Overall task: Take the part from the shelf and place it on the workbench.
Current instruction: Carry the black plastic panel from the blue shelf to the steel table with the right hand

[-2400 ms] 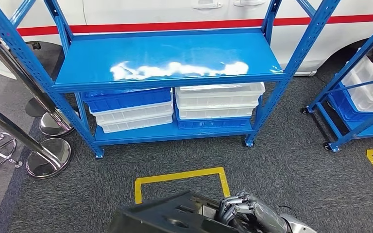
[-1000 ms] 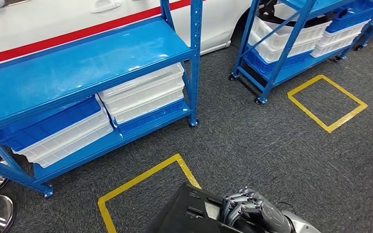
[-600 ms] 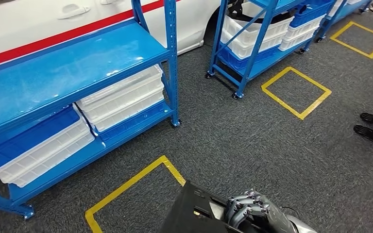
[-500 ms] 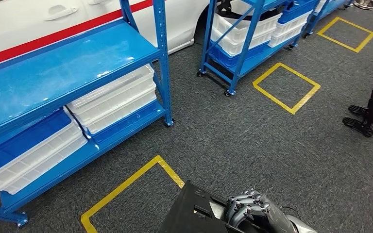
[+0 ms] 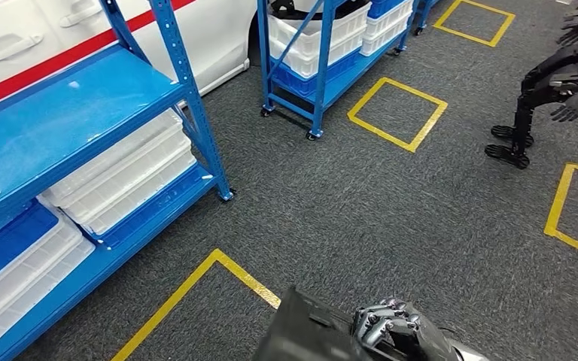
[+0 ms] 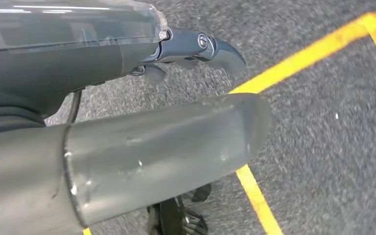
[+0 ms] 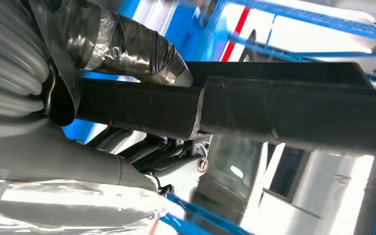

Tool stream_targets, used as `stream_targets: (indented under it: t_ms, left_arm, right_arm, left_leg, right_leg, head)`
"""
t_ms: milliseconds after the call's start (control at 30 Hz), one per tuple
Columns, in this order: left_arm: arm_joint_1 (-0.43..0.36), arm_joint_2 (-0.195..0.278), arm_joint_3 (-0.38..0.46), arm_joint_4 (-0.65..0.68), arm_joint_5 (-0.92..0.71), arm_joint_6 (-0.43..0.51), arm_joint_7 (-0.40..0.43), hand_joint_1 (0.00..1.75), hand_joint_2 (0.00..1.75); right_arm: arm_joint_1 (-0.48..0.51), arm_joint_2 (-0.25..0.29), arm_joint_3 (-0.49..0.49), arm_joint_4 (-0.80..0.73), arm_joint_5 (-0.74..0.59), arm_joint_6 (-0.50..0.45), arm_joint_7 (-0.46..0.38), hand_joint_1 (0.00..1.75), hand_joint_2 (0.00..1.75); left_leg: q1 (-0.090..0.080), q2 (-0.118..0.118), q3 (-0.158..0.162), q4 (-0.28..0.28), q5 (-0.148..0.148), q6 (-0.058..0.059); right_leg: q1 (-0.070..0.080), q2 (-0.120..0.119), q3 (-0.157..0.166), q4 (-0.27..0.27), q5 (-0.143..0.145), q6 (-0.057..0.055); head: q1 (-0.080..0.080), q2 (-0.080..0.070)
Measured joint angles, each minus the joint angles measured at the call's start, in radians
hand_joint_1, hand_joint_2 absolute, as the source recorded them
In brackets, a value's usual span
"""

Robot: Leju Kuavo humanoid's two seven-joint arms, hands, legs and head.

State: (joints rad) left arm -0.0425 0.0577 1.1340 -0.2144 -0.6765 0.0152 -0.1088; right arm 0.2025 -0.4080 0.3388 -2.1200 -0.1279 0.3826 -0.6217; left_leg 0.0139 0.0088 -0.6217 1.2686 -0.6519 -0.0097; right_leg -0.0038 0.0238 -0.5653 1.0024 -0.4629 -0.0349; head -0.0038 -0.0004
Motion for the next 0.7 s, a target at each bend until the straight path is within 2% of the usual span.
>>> stream_targets:
  t_ms: [33,67,100,133,167,200,233,300,333,367,433,467,500,533,567,600,667,700]
  left_arm:
    - [0.001,0.0,0.0,0.0,-0.009,-0.003,-0.002,0.0,0.0]
    - [0.001,-0.001,0.0,0.0,-0.016,-0.005,-0.001,0.0,0.0]
    - [-0.001,-0.001,0.0,0.0,-0.021,-0.004,0.0,0.0,0.0]
    - [-0.003,0.0,0.0,0.0,-0.024,-0.004,0.001,0.0,0.0]
    - [-0.006,0.0,0.0,0.0,-0.028,-0.004,0.002,0.0,0.0]
    - [-0.008,0.0,0.0,0.0,-0.031,-0.005,0.003,0.0,0.0]
    - [-0.01,0.0,-0.001,0.0,-0.034,-0.007,0.003,0.0,0.0]
    - [-0.013,-0.001,-0.002,0.0,-0.04,-0.015,0.003,0.0,0.0]
    - [-0.015,-0.002,-0.002,0.0,-0.043,-0.021,0.002,0.0,0.0]
    - [-0.016,-0.004,-0.002,0.0,-0.046,-0.027,0.001,0.0,0.0]
    - [-0.015,-0.006,-0.003,0.0,-0.05,-0.04,-0.003,0.0,0.0]
    - [-0.013,-0.007,-0.003,0.0,-0.053,-0.046,-0.005,0.0,0.0]
    - [-0.012,-0.008,-0.003,0.0,-0.055,-0.051,-0.007,0.0,0.0]
    - [-0.012,-0.008,-0.003,0.0,-0.057,-0.054,-0.009,0.0,0.0]
    - [-0.013,-0.009,-0.003,0.0,-0.058,-0.057,-0.01,0.0,0.0]
    - [-0.014,-0.01,-0.003,0.0,-0.06,-0.059,-0.011,0.0,0.0]
    - [-0.015,-0.011,-0.003,0.0,-0.063,-0.06,-0.012,0.0,0.0]
    - [-0.015,-0.011,-0.003,0.0,-0.065,-0.06,-0.011,0.0,0.0]
  right_arm:
    - [-0.008,0.008,-0.006,0.021,-0.065,0.035,0.025,1.75,1.75]
    - [-0.022,0.022,-0.012,0.047,-0.127,0.069,0.048,1.75,1.75]
    - [-0.041,0.038,-0.019,0.076,-0.174,0.096,0.065,1.75,1.75]
    - [-0.061,0.055,-0.027,0.103,-0.202,0.114,0.077,1.75,1.75]
    - [-0.078,0.071,-0.034,0.124,-0.219,0.128,0.088,1.75,1.75]
    - [-0.09,0.083,-0.04,0.14,-0.232,0.142,0.1,1.75,1.75]
    - [-0.096,0.092,-0.046,0.15,-0.242,0.153,0.112,1.75,1.75]
    - [-0.1,0.102,-0.058,0.167,-0.259,0.171,0.136,1.75,1.75]
    - [-0.102,0.105,-0.064,0.176,-0.268,0.176,0.146,1.75,1.75]
    - [-0.106,0.108,-0.071,0.188,-0.278,0.181,0.156,1.75,1.75]
    - [-0.117,0.116,-0.084,0.214,-0.295,0.189,0.169,1.75,1.75]
    - [-0.121,0.12,-0.09,0.229,-0.301,0.192,0.174,1.75,1.75]
    - [-0.123,0.124,-0.094,0.245,-0.305,0.194,0.179,1.75,1.75]
    - [-0.124,0.127,-0.099,0.26,-0.309,0.194,0.183,1.75,1.75]
    - [-0.127,0.131,-0.103,0.276,-0.312,0.195,0.188,1.75,1.75]
    - [-0.129,0.135,-0.107,0.288,-0.313,0.196,0.19,1.75,1.75]
    - [-0.134,0.147,-0.114,0.302,-0.311,0.204,0.183,1.75,1.75]
    - [-0.134,0.154,-0.116,0.302,-0.306,0.209,0.175,1.75,1.75]
  left_leg:
    - [0.0,-0.002,-0.011,0.012,0.012,0.002]
    - [0.0,-0.005,-0.005,-0.015,0.043,0.005]
    - [0.0,-0.013,0.017,-0.076,0.087,0.008]
    - [-0.001,-0.034,0.045,-0.146,0.124,0.013]
    - [-0.001,-0.053,0.068,-0.207,0.15,0.016]
    - [-0.002,-0.069,0.084,-0.247,0.163,0.019]
    - [-0.004,-0.076,0.09,-0.263,0.163,0.022]
    - [-0.004,-0.059,0.092,-0.271,0.167,0.03]
    - [-0.002,-0.048,0.094,-0.276,0.171,0.036]
    - [0.0,-0.036,0.095,-0.281,0.174,0.042]
    - [0.001,-0.01,0.097,-0.287,0.176,0.051]
    - [-0.001,0.003,0.096,-0.286,0.176,0.052]
    - [-0.002,0.016,0.096,-0.286,0.174,0.052]
    - [-0.002,0.029,0.096,-0.285,0.173,0.051]
    - [-0.003,0.041,0.097,-0.285,0.171,0.05]
    - [-0.003,0.053,0.1,-0.284,0.168,0.048]
    - [-0.006,0.073,0.107,-0.283,0.162,0.041]
    - [-0.008,0.081,0.109,-0.283,0.159,0.036]
  right_leg:
    - [0.002,0.013,0.001,0.001,0.0,0.0]
    - [0.003,0.027,0.002,0.002,0.0,0.0]
    - [0.004,0.042,0.003,0.003,0.0,0.0]
    - [0.004,0.054,0.003,0.006,-0.001,0.001]
    - [0.004,0.067,0.001,0.009,-0.001,0.004]
    - [0.002,0.078,-0.003,0.012,-0.001,0.009]
    - [0.0,0.088,-0.008,0.013,0.001,0.015]
    - [-0.003,0.098,-0.014,0.013,0.004,0.028]
    - [-0.002,0.083,-0.019,0.022,-0.002,0.033]
    - [0.0,0.058,-0.031,0.045,-0.017,0.038]
    - [0.0,0.002,-0.082,0.149,-0.077,0.047]
    - [-0.003,-0.01,-0.116,0.215,-0.107,0.051]
    - [-0.006,-0.015,-0.143,0.268,-0.124,0.055]
    - [-0.009,-0.018,-0.155,0.291,-0.122,0.057]
    - [-0.01,-0.021,-0.147,0.274,-0.102,0.058]
    - [-0.011,-0.03,-0.117,0.217,-0.067,0.058]
    - [-0.004,-0.073,-0.043,0.076,-0.014,0.05]
    - [0.001,-0.089,-0.02,0.031,-0.001,0.044]
  head:
    - [0.0,0.0]
    - [0.0,0.0]
    - [0.0,0.0]
    - [0.0,0.0]
    - [0.0,0.0]
    - [0.0,0.0]
    - [0.0,0.0]
    - [0.0,0.0]
    - [0.001,0.0]
    - [0.001,0.0]
    - [0.002,0.0]
    - [0.001,0.0]
    - [0.002,0.0]
    - [0.002,0.0]
    - [0.002,0.0]
    - [0.002,0.0]
    - [0.002,0.0]
    - [0.001,0.0]
